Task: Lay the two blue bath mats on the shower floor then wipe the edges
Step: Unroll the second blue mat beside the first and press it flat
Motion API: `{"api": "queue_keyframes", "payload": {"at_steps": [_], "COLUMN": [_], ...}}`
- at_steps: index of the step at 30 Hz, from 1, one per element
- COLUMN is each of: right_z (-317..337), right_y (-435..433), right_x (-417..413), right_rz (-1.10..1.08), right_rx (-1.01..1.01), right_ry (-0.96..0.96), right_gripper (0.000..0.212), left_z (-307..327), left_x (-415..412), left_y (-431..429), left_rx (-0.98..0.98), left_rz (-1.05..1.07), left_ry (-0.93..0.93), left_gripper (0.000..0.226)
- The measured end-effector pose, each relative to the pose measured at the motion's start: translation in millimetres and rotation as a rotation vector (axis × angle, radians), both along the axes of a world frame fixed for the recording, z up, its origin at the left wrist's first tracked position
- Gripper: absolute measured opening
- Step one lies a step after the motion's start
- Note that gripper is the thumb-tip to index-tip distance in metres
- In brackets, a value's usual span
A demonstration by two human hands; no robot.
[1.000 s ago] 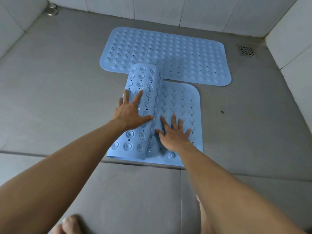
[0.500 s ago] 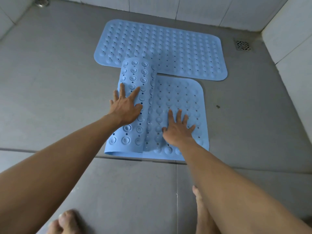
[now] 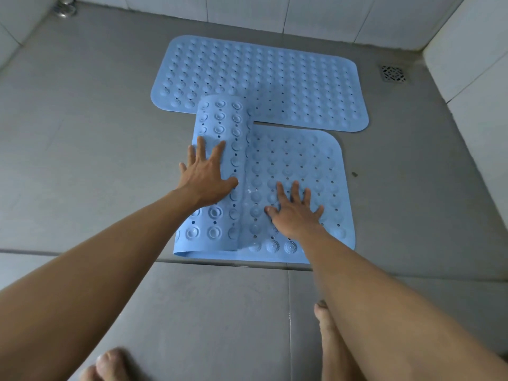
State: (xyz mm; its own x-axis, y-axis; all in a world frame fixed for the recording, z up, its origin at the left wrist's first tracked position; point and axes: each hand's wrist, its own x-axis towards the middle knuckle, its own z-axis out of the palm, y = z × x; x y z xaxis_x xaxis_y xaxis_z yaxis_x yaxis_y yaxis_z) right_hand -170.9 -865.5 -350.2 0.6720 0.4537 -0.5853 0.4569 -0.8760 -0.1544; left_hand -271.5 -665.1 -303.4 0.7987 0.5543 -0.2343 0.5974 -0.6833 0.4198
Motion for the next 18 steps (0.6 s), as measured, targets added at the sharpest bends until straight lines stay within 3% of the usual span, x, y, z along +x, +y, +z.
{"api": "queue_keyframes", "payload": {"at_steps": [4, 8, 12, 18], "right_z": [5.8, 7.5, -1.9, -5.0], "right_y": [6.3, 43.1, 43.8, 33.4], "right_x": [-7.3, -18.9, -12.7, -7.0], "right_rz": [-0.078, 0.041, 0.081, 0.098], "right_rx": [0.009, 0.114, 0.06, 0.062], "right_ry": [-0.018, -0.016, 0.013, -0.003], "right_gripper": [0.077, 0.07, 0.061, 0.062], "left_z": [3.4, -2.1, -9.5, -0.9], "left_x": [4.9, 3.4, -1.3, -2.1], "left_y": [-2.0, 0.6, 3.7, 14.7], "left_rx": [0.037, 0.093, 0.105, 0.033], "left_rz": [-0.025, -0.024, -0.041, 0.016], "left_ry": [0.037, 0.072, 0.103, 0.042], "left_gripper": [0.077, 0.065, 0.094, 0.094]}}
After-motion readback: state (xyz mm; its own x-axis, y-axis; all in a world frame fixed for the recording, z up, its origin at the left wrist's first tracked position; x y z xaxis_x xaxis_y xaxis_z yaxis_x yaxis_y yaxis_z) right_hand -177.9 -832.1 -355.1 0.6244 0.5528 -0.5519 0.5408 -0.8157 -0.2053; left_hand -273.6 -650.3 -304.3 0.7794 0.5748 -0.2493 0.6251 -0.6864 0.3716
